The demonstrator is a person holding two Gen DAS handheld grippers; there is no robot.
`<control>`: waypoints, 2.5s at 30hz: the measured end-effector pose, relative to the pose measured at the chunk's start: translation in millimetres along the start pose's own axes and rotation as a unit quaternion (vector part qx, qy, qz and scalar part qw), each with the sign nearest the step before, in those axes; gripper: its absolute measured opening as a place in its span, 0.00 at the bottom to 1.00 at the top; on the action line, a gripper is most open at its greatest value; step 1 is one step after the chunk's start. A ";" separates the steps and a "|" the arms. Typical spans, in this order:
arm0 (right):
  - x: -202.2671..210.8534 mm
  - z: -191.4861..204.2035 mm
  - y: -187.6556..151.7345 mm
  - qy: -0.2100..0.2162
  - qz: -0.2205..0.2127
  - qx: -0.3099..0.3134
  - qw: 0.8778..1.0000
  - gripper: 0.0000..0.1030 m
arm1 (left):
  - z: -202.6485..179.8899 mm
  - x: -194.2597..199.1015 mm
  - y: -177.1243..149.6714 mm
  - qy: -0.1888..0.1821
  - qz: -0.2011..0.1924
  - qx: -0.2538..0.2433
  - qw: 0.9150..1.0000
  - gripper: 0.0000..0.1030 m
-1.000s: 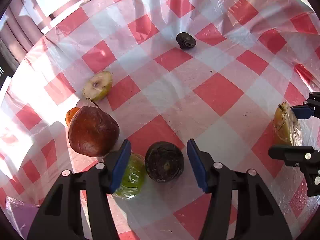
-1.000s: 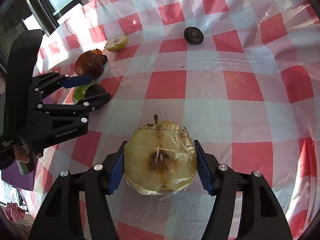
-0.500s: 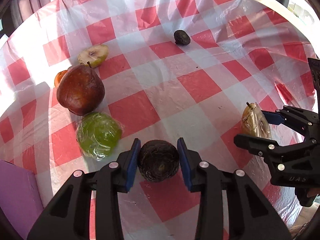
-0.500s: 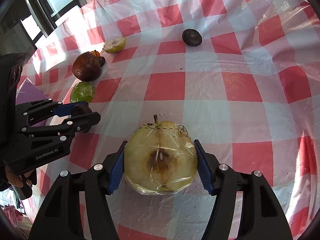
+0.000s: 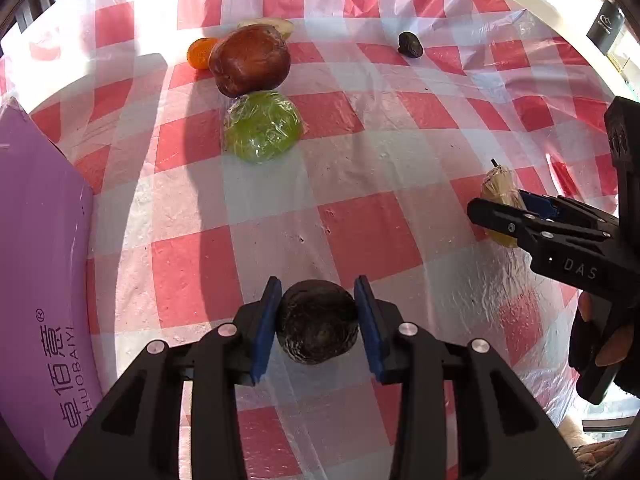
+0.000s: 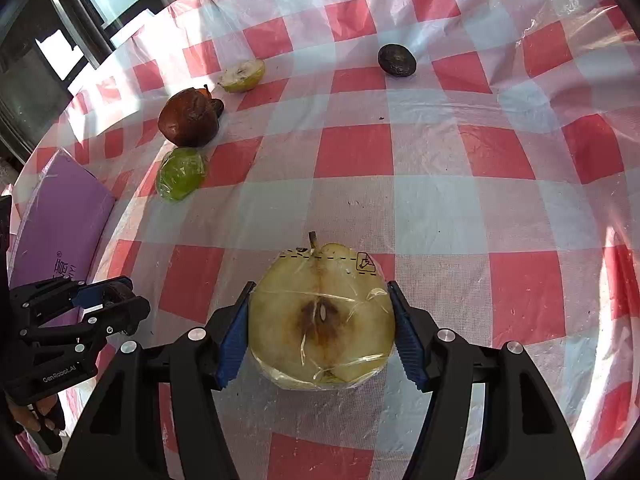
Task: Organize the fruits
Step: 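Carry both fruits into the white box and open the left tool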
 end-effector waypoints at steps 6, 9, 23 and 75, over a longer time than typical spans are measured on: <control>8.8 26.0 -13.1 0.007 0.004 0.014 1.000 0.60 | -9.3 10.7 -14.5 -0.002 0.005 -0.010 1.000 0.37; 16.9 37.3 -17.6 0.006 -0.001 0.018 1.000 0.60 | -15.5 17.9 -21.7 -0.008 0.007 -0.027 1.000 0.37; 55.9 71.4 -46.4 -0.023 -0.015 -0.018 0.999 0.60 | -31.6 78.4 -16.2 -0.052 -0.037 -0.110 0.992 0.37; 67.9 428.4 -96.8 0.061 0.030 0.353 0.933 0.60 | 281.3 199.0 -82.2 0.036 -0.063 0.144 0.987 0.37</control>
Point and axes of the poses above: each gripper's, at about its wrist camera, not at the fingertips, and x roughly against the way its jaws point, z to its left, y to its top, the point moved 8 cm from there along -x, roughly the way its jaws point, and after that the axes turned 10 degrees about -y, right-handed, at the moved point
